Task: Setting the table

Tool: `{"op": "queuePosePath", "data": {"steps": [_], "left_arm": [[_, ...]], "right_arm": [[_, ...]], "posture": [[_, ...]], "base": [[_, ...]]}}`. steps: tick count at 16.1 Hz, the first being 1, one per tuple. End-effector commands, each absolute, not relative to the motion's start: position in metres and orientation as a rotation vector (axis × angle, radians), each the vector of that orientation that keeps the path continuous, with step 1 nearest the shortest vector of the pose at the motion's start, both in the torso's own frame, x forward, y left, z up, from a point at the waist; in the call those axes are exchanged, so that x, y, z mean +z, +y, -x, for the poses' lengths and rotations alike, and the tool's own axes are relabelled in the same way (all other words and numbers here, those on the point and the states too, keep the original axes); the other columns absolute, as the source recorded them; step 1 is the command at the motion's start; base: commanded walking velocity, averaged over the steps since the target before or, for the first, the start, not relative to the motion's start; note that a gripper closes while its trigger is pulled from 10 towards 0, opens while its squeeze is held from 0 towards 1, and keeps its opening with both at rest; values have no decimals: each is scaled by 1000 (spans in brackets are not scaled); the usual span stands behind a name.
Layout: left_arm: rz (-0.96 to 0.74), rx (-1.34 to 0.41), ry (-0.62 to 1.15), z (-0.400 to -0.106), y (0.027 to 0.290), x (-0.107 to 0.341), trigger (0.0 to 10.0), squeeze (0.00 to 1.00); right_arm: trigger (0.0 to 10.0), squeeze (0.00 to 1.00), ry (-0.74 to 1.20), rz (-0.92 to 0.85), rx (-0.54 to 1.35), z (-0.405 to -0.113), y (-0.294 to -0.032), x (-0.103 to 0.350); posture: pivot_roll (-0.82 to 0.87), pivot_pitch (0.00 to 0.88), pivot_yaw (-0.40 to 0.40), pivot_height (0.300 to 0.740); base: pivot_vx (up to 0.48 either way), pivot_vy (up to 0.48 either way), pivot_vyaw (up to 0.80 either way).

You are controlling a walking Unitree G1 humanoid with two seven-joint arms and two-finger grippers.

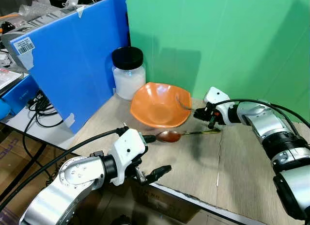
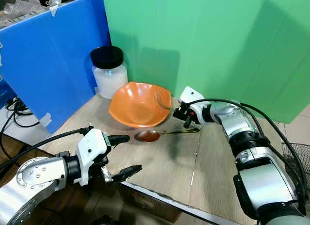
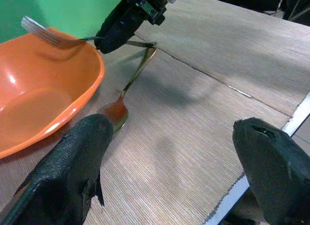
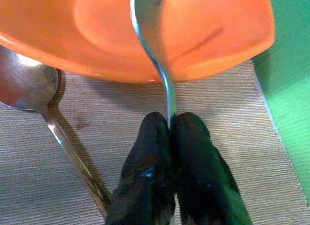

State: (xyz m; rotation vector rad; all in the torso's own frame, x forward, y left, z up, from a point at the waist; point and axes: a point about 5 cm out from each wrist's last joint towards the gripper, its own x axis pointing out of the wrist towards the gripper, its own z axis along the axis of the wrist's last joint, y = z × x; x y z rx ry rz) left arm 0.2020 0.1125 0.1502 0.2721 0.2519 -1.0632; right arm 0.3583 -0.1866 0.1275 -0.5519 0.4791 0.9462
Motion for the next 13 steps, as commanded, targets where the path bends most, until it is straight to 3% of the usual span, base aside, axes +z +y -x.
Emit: {"op": "queuePosePath", "data": {"steps": [1,8,13], "left_arm": [[-288,-1073,252,-203,112,150,10000,0],[-292,-1054,211,-208,106,153,10000,0],[-236,-819,93,-229,97,161,10000,0]], "right_arm": [[0,0,453,555,946,-361,-188,135],[0,0,261,504,946,-355,-190,173],[0,0,53,314,767,-307,-192,206]], "posture": [[69,0,28,740],[66,0,28,740],[57,0,25,740]], "base": [[0,0,0],[0,0,0],[0,0,0]]}}
